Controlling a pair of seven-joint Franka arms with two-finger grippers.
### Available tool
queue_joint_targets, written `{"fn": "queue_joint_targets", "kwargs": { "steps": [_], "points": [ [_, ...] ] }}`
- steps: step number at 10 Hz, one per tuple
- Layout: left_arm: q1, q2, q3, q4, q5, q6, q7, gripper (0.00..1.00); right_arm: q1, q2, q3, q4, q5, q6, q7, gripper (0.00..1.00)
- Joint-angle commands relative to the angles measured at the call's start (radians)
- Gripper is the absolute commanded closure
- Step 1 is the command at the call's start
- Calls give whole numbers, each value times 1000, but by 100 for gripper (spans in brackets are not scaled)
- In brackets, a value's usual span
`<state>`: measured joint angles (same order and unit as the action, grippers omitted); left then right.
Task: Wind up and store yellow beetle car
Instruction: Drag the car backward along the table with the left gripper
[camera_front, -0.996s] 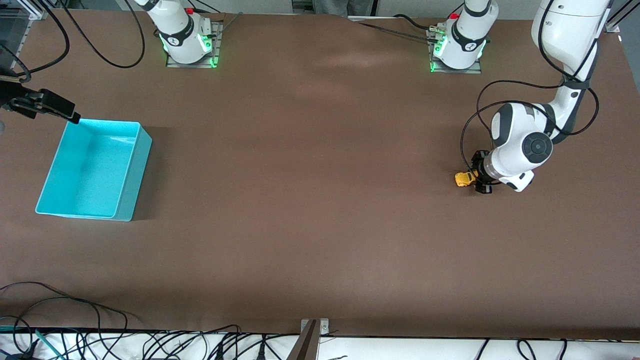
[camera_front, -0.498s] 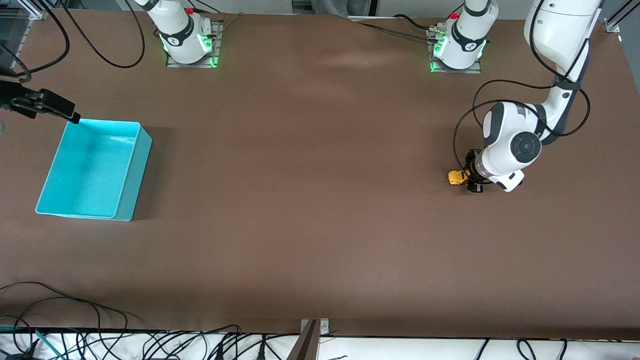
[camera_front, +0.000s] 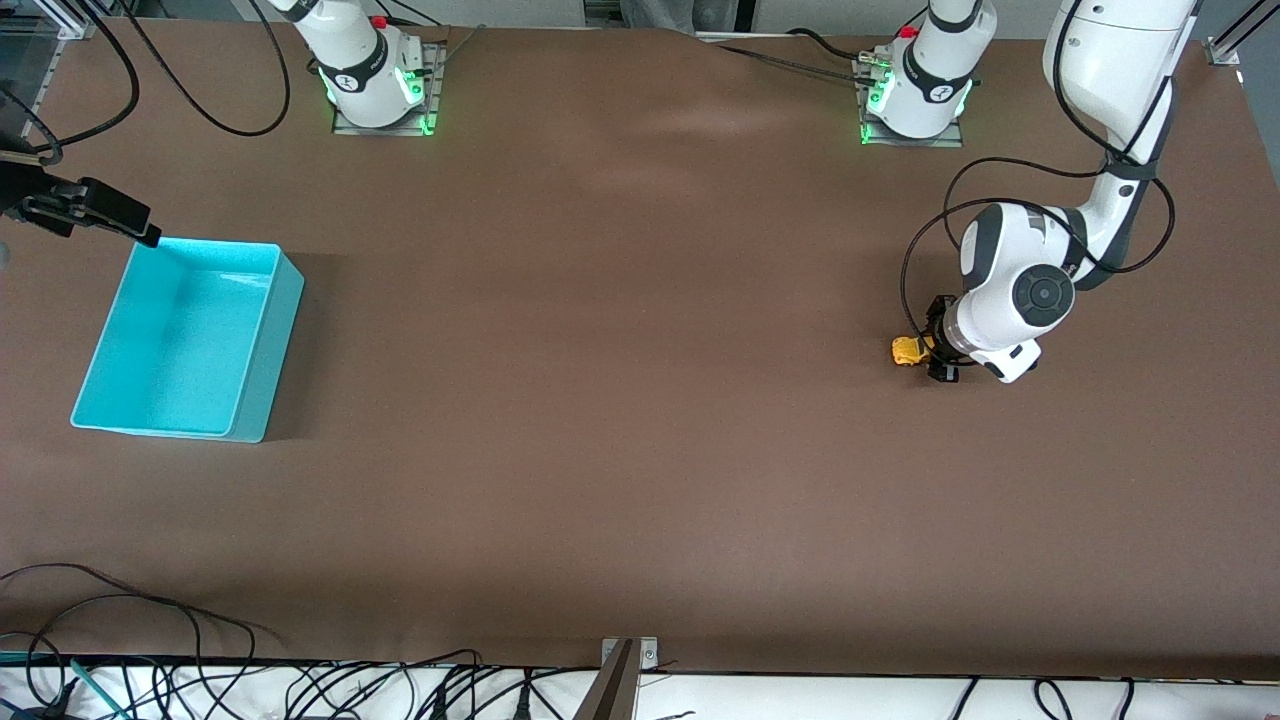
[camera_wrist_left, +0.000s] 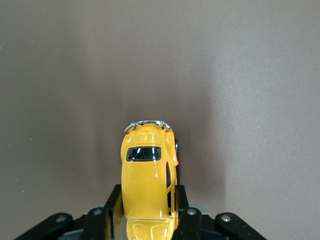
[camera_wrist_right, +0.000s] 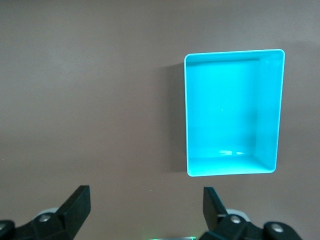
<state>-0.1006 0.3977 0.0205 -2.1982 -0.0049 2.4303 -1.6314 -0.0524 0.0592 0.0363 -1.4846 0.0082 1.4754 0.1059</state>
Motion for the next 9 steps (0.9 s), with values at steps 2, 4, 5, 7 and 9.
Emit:
{"fn": "queue_joint_targets", "kwargs": {
  "steps": [2, 4, 5, 7, 9],
  "points": [
    [68, 46, 6, 38, -1, 6, 74, 100, -6, -18, 0, -20, 21, -1, -3, 0],
    [110, 78, 6, 75, -3, 6, 119, 100, -6, -19, 0, -20, 21, -1, -3, 0],
    [131, 90, 6, 92, -3, 6, 142, 100, -6, -19, 0, -20, 21, -3, -3, 0],
    [177, 110, 6, 124, -3, 6, 194, 100, -6, -19, 0, -20, 21, -6, -3, 0],
    [206, 138, 7, 152, -1, 4, 235, 100, -6, -18, 0, -20, 21, -6, -3, 0]
  ]
}}
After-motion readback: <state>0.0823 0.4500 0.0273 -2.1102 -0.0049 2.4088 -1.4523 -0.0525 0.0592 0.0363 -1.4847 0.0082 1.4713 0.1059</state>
